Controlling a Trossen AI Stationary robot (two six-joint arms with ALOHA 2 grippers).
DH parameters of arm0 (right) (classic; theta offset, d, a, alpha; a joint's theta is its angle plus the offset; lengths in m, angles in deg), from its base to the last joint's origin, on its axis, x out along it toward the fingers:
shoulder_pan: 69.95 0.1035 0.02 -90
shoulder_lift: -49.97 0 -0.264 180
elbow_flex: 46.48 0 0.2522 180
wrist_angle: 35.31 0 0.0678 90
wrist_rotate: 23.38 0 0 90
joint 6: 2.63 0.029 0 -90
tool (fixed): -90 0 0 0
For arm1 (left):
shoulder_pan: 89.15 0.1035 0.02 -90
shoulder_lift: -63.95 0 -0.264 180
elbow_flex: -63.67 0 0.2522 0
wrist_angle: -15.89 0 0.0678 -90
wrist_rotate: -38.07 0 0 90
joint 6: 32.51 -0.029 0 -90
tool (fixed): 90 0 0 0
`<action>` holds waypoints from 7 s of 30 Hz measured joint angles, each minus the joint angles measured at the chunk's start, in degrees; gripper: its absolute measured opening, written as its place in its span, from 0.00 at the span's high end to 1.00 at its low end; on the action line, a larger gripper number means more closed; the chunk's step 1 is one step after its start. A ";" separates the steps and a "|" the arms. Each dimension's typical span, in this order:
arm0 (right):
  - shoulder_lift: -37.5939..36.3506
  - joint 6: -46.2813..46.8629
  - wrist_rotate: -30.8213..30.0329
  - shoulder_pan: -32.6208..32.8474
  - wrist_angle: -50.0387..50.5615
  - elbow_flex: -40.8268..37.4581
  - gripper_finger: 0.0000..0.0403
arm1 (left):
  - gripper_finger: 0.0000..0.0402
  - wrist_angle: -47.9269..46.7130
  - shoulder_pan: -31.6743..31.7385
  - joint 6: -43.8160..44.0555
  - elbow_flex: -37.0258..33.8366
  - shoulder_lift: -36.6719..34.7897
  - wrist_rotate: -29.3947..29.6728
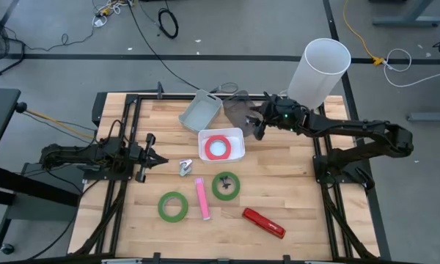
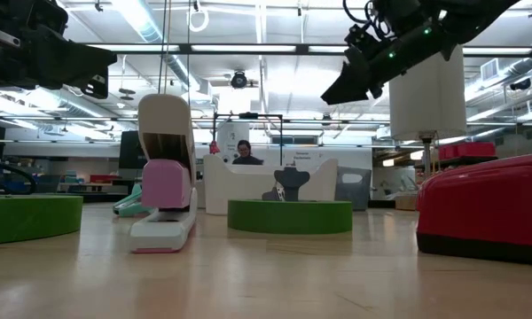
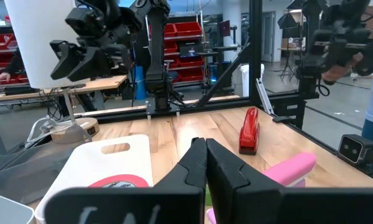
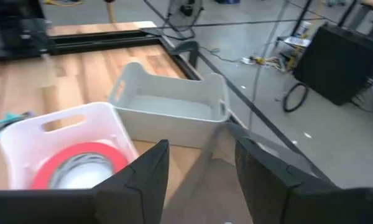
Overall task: Pick and place Stapler, Stapler remover, tape
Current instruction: Put the black staple remover into the black bin
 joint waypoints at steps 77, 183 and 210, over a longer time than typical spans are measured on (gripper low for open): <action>0.03 -1.09 5.52 7.81 1.66 0.00 0.54 | 0.98 -0.02 -0.01 0.00 -0.01 0.00 0.00; 11.88 3.23 16.03 23.58 3.40 0.00 0.54 | 0.98 -0.02 0.01 0.00 -0.01 0.00 0.00; 25.17 8.29 17.76 27.89 -8.55 0.00 0.54 | 0.98 0.00 0.01 -0.01 -0.01 0.00 0.00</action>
